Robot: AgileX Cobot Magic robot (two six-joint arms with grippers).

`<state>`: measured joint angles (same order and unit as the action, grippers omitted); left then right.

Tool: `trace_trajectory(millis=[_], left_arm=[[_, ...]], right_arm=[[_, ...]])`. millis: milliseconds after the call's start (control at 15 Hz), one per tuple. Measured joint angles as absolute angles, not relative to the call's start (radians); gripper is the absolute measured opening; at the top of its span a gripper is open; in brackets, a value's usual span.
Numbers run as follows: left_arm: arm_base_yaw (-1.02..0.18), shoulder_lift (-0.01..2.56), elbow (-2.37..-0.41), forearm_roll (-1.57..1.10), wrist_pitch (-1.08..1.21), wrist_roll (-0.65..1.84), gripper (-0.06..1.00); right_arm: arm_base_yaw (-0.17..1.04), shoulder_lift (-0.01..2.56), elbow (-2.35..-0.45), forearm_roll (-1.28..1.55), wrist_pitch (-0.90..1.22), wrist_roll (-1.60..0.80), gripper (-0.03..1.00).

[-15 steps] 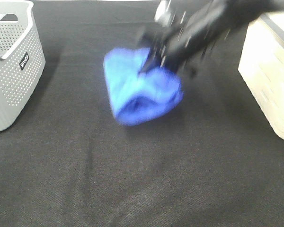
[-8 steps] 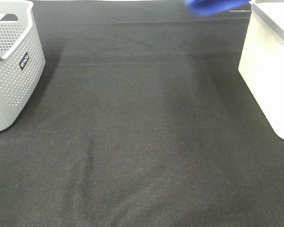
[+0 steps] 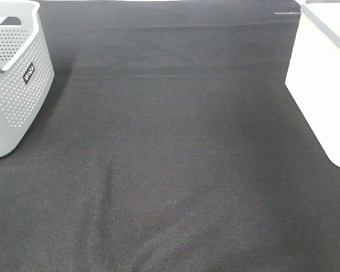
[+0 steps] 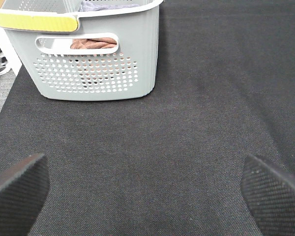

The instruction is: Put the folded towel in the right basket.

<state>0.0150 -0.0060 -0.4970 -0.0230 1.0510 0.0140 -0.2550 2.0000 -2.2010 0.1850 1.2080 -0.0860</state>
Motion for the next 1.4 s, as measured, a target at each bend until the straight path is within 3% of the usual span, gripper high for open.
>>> trace_trajectory(millis=[133,400,733,1133,1400], left_arm=[[0.015,-0.006,-0.497,-0.023,1.051,0.014,0.99],[0.015,-0.006,-0.497,-0.023,1.051,0.014,0.99],[0.015,-0.006,-0.497,-0.023,1.051,0.014,0.99],[0.015,-0.006,-0.497,-0.023,1.051,0.014,0.99],[0.015,-0.006,-0.497,-0.023,1.051,0.014,0.99]], right_arm=[[-0.263,2.056,-2.201,0.155,1.206,-0.084,0.24],[-0.263,2.143,-2.201,0.058,1.203,-0.057,0.92],[-0.224,2.142,-2.248,0.034,1.214,-0.014,0.97],[0.097,2.046,-2.303,-0.059,1.214,-0.007,0.97],[0.116,1.895,-2.184,-0.055,1.212,0.020,0.97]])
